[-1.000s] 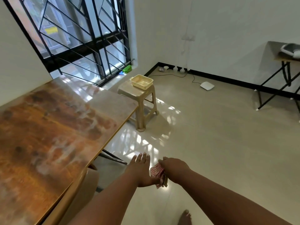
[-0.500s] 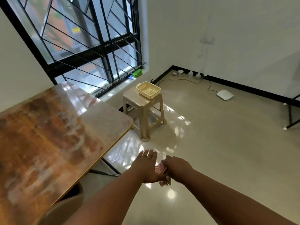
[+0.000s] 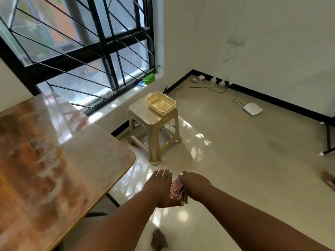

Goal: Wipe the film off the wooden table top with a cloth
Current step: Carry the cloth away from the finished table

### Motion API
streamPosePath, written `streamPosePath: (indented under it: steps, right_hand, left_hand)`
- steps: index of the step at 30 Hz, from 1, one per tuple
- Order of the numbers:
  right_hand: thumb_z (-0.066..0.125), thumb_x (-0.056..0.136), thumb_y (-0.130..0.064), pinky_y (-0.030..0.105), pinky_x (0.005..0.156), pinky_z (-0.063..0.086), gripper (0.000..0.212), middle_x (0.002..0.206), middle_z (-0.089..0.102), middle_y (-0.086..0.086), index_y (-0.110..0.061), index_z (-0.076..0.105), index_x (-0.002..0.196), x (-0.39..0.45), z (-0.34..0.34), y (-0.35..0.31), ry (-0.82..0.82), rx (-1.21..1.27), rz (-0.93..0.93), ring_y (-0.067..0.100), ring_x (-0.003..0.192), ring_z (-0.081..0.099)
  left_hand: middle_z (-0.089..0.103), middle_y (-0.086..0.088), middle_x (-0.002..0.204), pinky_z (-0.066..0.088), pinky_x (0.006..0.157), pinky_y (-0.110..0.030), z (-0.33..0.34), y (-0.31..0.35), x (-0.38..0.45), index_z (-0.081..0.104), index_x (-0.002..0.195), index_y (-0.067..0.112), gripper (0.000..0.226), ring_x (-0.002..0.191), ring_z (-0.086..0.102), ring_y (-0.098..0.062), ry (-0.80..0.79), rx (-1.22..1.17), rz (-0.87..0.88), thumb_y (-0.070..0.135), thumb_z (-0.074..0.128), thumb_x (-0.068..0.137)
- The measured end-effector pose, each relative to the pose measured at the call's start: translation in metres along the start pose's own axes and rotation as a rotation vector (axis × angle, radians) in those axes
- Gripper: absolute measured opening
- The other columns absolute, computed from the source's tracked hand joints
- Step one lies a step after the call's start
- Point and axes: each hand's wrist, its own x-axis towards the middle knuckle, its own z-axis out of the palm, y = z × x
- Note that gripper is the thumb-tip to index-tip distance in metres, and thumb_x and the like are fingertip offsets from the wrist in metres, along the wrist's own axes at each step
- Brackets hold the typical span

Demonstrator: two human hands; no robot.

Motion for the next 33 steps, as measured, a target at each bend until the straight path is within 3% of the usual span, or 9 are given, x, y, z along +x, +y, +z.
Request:
streamPosePath:
  steps: [5,12,17,27,30,33]
  right_hand:
    - [0.048,0.094,-0.011,0.04,0.099,0.043,0.042,0.146,0.04,0.008,-0.014,0.046,0.136,0.047,-0.036,0.02,-0.017,0.02,0.041,0.028,0.126,0.047]
    - [0.049,0.094,-0.014,0.037,0.096,0.045,0.037,0.139,0.047,0.008,-0.015,0.051,0.13,0.106,-0.085,0.036,0.016,0.074,0.081,0.026,0.122,0.05]
    - [0.049,0.095,-0.017,0.037,0.096,0.042,0.039,0.145,0.042,0.007,-0.016,0.048,0.134,0.147,-0.112,0.048,-0.011,0.076,0.063,0.025,0.126,0.047]
    - [0.048,0.096,-0.019,0.031,0.081,0.043,0.029,0.122,0.061,0.007,-0.017,0.057,0.124,0.248,-0.156,0.096,0.007,0.222,-0.002,0.026,0.108,0.059]
    - [0.05,0.094,-0.014,0.031,0.083,0.043,0.032,0.123,0.061,0.008,-0.016,0.057,0.125,0.276,-0.175,0.116,-0.019,0.221,-0.039,0.026,0.109,0.058]
    - [0.05,0.09,-0.005,0.029,0.077,0.041,0.037,0.122,0.06,0.008,-0.017,0.056,0.125,0.305,-0.191,0.141,-0.032,0.231,-0.053,0.026,0.108,0.057]
  left_hand:
    - [-0.003,-0.014,0.16,-0.003,0.119,-0.042,-0.042,-0.029,0.056,-0.001,0.151,0.006,0.118,0.147,-0.006,-0.027,0.044,0.06,0.08,0.085,0.04,0.073]
    - [-0.008,-0.011,0.16,-0.009,0.117,-0.039,-0.094,-0.072,0.111,-0.007,0.151,0.009,0.119,0.147,-0.011,-0.025,0.03,0.033,0.02,0.087,0.037,0.072]
    - [-0.008,-0.01,0.16,-0.009,0.118,-0.042,-0.113,-0.085,0.143,-0.008,0.151,0.012,0.121,0.146,-0.012,-0.025,-0.01,-0.027,-0.008,0.089,0.038,0.069]
    - [-0.003,-0.006,0.161,-0.015,0.114,-0.051,-0.16,-0.114,0.239,-0.004,0.152,0.019,0.12,0.146,-0.013,-0.027,-0.02,0.037,-0.085,0.091,0.039,0.066]
    - [0.016,-0.006,0.159,-0.004,0.117,-0.053,-0.185,-0.121,0.275,0.014,0.152,0.019,0.106,0.147,0.003,-0.028,0.003,0.053,-0.086,0.082,0.046,0.072]
    - [0.056,-0.001,0.131,0.023,0.114,-0.046,-0.206,-0.128,0.305,0.046,0.13,0.026,0.054,0.127,0.045,-0.023,0.111,-0.05,-0.1,0.045,0.056,0.081]
